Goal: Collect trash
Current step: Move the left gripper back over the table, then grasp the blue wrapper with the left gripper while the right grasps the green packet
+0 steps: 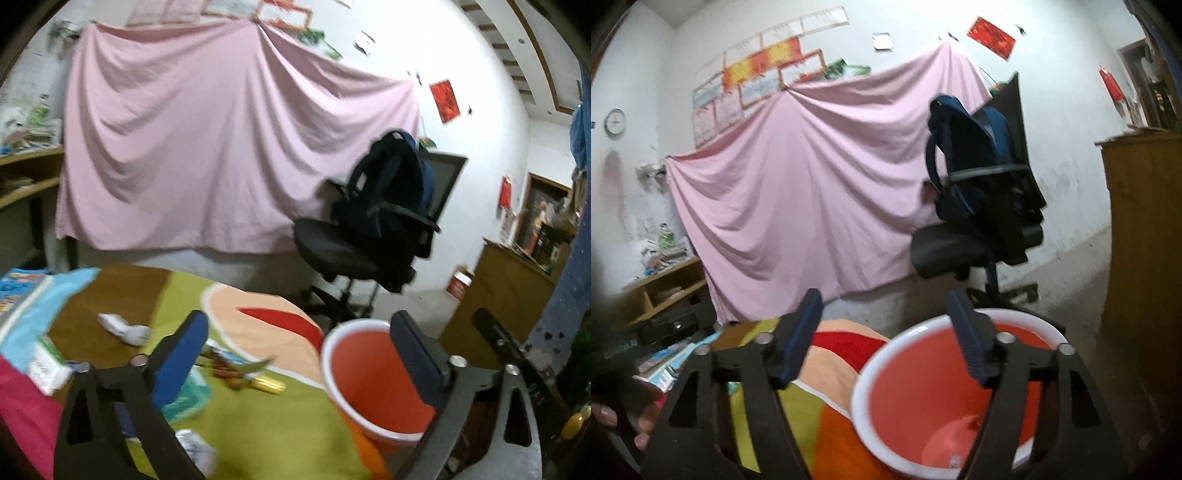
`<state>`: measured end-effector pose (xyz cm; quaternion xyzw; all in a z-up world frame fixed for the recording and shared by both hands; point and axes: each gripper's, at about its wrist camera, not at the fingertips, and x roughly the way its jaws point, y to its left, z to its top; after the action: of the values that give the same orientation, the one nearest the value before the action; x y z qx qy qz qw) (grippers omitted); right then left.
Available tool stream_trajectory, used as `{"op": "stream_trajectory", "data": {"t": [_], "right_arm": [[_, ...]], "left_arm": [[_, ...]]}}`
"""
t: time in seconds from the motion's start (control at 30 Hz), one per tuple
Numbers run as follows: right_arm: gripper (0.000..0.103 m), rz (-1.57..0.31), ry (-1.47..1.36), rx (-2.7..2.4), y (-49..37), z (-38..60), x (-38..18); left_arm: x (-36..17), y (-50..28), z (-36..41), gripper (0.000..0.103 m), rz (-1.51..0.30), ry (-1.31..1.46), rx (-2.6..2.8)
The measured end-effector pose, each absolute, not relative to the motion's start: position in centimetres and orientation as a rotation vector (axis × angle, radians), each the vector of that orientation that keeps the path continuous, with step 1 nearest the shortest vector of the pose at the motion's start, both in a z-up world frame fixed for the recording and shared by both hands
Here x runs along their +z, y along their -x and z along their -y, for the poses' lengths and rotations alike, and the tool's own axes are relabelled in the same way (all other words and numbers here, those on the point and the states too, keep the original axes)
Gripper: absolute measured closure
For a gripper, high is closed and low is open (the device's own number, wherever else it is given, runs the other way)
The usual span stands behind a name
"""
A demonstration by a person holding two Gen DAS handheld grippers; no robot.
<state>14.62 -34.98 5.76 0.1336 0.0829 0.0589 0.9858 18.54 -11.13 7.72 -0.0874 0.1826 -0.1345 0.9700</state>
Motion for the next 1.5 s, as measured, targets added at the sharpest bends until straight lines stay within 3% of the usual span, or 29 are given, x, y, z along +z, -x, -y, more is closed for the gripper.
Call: {"op": "stream_trajectory", "data": {"t": [0.67, 0.93, 1.3, 1.33, 1.5], "right_arm": [[0.000, 0.039, -0.098, 0.321, -11.6, 24.4, 7.4], [0.000, -0.011, -0.039, 0.354, -12.6, 21.8, 6.6], [0.000, -0.243, -0.010, 0.406, -17.1, 19.7, 4.8], [0.000, -0.271, -0.013, 0.412, -17.6, 19.5, 4.5], [0.000, -0.394, 0.004, 0.464, -19.7, 18.3, 3.0]], "left_arm": [[6.3, -10.5, 2.0, 0.002, -0.179, 0.123, -0.031], [5.0, -9.8, 0.4, 0.002, -0.198, 0.114, 0.011], [3.3, -13.1, -0.5, 0.003, -0.409, 0.157, 0.015], [3.2, -13.4, -0.6, 0.004, -0.426, 0.163, 0.007], [2.2, -15.2, -0.6, 0.030, -0.542, 0.192, -0.059]]}}
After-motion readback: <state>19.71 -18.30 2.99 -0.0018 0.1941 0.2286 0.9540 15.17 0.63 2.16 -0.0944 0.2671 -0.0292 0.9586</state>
